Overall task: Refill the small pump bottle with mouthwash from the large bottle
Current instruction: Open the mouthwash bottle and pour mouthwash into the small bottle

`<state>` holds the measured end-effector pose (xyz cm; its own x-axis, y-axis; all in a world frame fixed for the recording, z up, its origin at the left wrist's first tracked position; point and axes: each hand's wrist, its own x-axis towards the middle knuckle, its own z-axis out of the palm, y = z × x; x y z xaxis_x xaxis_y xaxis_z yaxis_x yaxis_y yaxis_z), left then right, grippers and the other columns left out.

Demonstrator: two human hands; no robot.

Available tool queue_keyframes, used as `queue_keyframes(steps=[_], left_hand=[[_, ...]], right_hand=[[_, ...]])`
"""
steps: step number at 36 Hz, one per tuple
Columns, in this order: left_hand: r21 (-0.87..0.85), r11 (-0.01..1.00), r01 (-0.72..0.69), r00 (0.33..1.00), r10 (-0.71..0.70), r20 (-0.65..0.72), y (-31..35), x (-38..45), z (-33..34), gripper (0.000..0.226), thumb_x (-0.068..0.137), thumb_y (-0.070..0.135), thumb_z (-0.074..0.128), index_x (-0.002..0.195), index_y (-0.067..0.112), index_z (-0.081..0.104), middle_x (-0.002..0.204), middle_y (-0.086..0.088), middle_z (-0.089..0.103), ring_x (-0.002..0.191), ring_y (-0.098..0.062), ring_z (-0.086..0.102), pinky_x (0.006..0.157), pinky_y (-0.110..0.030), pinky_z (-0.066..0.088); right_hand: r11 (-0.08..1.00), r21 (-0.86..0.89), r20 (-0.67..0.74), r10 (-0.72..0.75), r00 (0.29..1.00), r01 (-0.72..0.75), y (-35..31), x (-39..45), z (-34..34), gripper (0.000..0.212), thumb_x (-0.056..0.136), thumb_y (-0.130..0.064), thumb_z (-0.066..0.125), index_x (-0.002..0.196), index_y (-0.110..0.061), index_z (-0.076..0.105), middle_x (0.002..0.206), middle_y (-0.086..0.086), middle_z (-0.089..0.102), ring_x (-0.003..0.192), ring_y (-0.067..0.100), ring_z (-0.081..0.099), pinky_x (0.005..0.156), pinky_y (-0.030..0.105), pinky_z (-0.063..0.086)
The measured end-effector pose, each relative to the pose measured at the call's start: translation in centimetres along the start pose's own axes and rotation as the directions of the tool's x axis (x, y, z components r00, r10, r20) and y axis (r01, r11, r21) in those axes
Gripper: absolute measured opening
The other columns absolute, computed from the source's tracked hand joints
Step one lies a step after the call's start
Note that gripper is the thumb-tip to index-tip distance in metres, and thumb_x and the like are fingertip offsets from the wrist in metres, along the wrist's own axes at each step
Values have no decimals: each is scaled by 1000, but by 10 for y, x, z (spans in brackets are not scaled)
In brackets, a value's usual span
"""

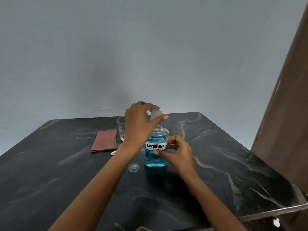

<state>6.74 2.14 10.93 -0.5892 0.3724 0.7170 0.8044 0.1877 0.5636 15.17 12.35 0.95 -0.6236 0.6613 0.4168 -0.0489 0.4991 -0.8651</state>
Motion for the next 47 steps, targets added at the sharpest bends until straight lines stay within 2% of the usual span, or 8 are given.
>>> queue_keyframes(steps=[9,14,20,25,27,36,42,47], left_hand=[[71,997,-21,1000,22,-12,5,3,1,36,75,49,74,100,24,73,106,2,70,94,-16,60,87,-44,51],[193,971,-143,988,153,-37,10,1,-1,23,83,36,71,99,19,73,101,1,72,95,-18,62,87,-25,32],[73,991,-115,992,110,66,7,1,-3,33,81,32,75,111,22,71,122,-1,67,111,-16,60,93,-30,49],[-38,999,-39,987,44,155,-1,-2,-1,24,79,29,76,100,18,75,107,-2,73,93,-9,63,83,-19,46],[-70,997,-34,990,43,132,0,-2,0,21,79,26,77,98,17,76,104,-2,73,92,-11,64,85,-24,49],[-59,988,-146,988,148,35,3,-3,0,18,79,23,77,96,17,75,94,10,63,84,-1,56,75,-1,38],[-33,957,-288,957,286,-55,7,-15,-6,18,83,15,73,101,11,73,105,-5,68,100,-17,62,86,-23,49],[-153,963,-223,963,193,-189,10,-41,-9,19,79,19,78,96,12,72,97,0,68,89,-1,61,77,-12,47]], right_hand=[[999,12,21,36,999,-36,-3,1,-3,49,57,-31,89,94,-17,61,97,-6,69,93,6,64,80,23,55],[999,16,2,30,1000,-30,-5,2,-3,50,56,-36,88,94,-19,61,94,-10,69,89,0,63,70,11,49],[999,43,2,19,1000,-19,-4,4,-6,49,57,-35,88,94,-16,63,93,-7,70,87,4,65,75,18,54],[999,37,16,-8,1000,8,-2,4,-5,41,59,-32,88,89,-16,65,87,-7,70,82,1,65,73,15,53],[999,33,11,-18,1000,17,0,5,-5,39,60,-30,88,88,-16,66,85,-8,70,81,0,64,73,14,53],[997,60,0,-42,999,42,2,6,-4,40,60,-35,86,90,-18,65,88,-10,71,84,-3,64,70,7,50],[996,67,-26,-50,998,52,-1,5,-4,51,57,-41,86,97,-21,62,94,-12,69,88,0,63,73,12,51],[990,56,-106,-120,987,127,-9,4,-13,57,57,-43,87,105,-32,59,105,-17,62,102,-3,57,76,17,51]])
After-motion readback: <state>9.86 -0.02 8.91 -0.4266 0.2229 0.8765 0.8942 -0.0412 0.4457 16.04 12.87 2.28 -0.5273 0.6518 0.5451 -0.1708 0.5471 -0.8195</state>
